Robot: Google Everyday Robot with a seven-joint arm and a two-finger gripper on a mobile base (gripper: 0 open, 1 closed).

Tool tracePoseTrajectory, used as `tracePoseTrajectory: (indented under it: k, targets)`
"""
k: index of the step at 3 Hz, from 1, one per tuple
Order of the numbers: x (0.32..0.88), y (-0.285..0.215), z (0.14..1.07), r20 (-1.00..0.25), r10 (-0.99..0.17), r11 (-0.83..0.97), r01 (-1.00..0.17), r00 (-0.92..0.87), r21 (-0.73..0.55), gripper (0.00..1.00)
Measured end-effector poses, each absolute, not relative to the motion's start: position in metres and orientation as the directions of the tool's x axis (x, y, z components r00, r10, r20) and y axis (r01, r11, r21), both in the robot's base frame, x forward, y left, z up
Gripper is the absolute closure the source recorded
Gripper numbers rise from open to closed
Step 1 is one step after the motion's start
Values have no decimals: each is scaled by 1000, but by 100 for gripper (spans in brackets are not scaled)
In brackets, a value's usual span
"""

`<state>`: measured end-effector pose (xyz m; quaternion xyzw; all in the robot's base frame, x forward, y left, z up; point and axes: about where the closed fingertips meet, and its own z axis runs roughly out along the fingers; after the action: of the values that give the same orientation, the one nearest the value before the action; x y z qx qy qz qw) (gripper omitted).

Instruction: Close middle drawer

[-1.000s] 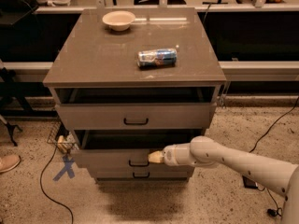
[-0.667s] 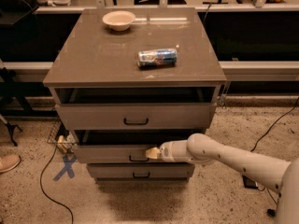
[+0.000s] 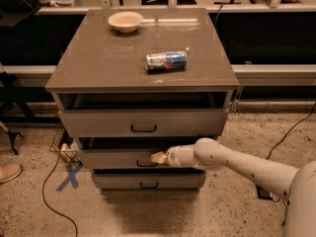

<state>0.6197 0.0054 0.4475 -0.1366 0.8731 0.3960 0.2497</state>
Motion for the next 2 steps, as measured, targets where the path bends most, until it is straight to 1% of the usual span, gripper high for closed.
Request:
tracePoseTrajectory:
  k: [1, 2]
  targets:
    - [623, 4, 448, -553, -38, 655, -439, -832, 615, 100]
    - [638, -6, 445, -568, -33, 675, -437, -822, 594, 100]
